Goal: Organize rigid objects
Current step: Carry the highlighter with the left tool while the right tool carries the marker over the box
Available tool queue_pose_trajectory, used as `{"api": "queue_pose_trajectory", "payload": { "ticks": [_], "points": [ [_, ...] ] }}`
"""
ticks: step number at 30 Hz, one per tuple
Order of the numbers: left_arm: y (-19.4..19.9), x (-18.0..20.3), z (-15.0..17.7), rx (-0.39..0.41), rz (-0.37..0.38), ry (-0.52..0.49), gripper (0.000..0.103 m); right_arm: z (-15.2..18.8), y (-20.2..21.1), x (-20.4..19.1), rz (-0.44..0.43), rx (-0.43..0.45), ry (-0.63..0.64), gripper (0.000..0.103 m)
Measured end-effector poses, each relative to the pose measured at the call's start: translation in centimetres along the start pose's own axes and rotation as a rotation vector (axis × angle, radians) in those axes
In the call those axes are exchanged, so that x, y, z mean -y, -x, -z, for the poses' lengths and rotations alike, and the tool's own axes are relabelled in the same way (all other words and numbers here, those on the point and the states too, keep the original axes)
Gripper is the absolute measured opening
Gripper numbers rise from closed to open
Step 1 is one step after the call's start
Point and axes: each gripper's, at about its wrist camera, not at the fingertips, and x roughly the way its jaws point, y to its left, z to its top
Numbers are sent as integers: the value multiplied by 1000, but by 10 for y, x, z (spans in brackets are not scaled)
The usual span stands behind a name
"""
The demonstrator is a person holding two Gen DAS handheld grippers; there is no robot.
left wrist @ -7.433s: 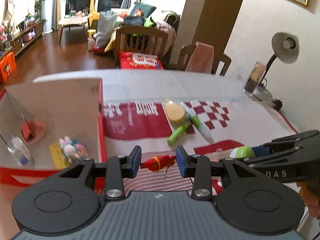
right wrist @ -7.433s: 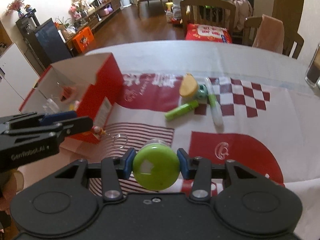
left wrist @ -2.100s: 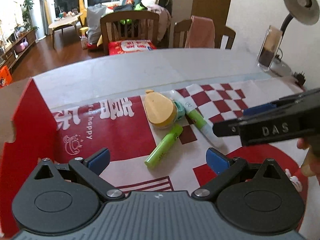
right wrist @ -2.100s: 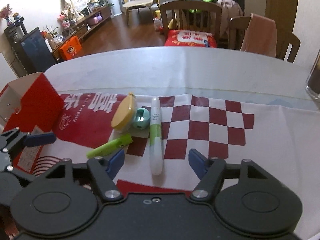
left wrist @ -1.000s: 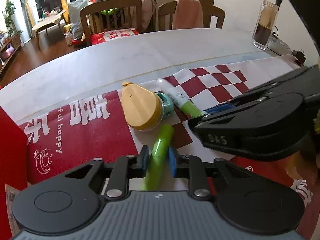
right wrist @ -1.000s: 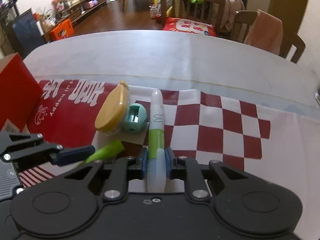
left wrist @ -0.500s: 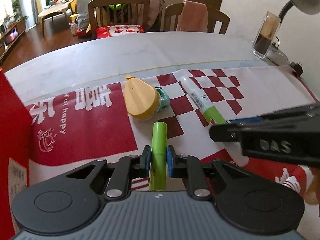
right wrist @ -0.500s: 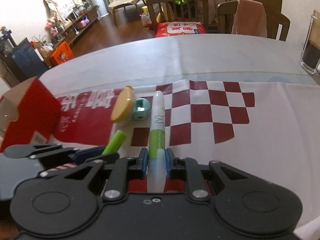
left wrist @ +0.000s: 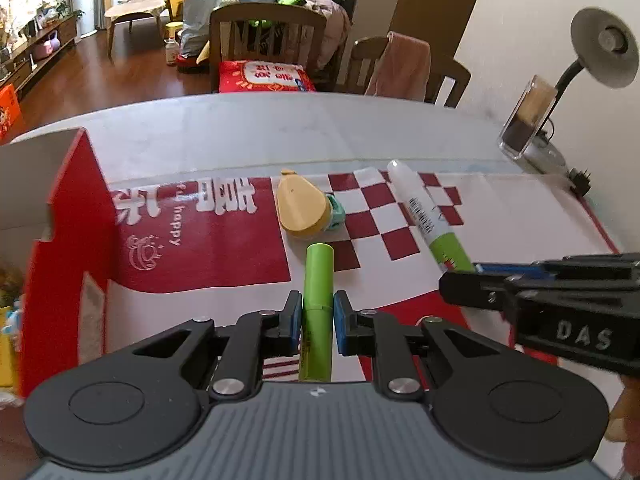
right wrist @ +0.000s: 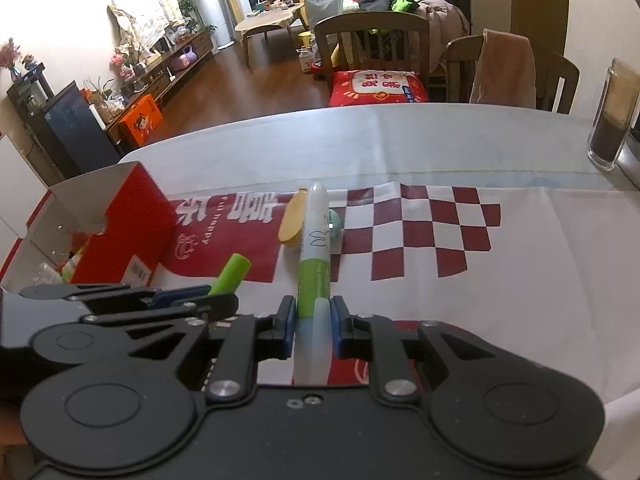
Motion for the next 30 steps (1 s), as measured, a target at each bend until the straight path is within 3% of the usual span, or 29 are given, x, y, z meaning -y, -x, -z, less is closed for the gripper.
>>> {"api": "queue_pose_trajectory", "payload": {
  "ticks": [13,30],
  "points": [
    [77,-33,-8,72,1,62,17,-8,37,-64,-49,45,68,16],
    [138,-145,-5,122,-53,121,17,-18,22,-175,-90,56,139,16]
  ]
}}
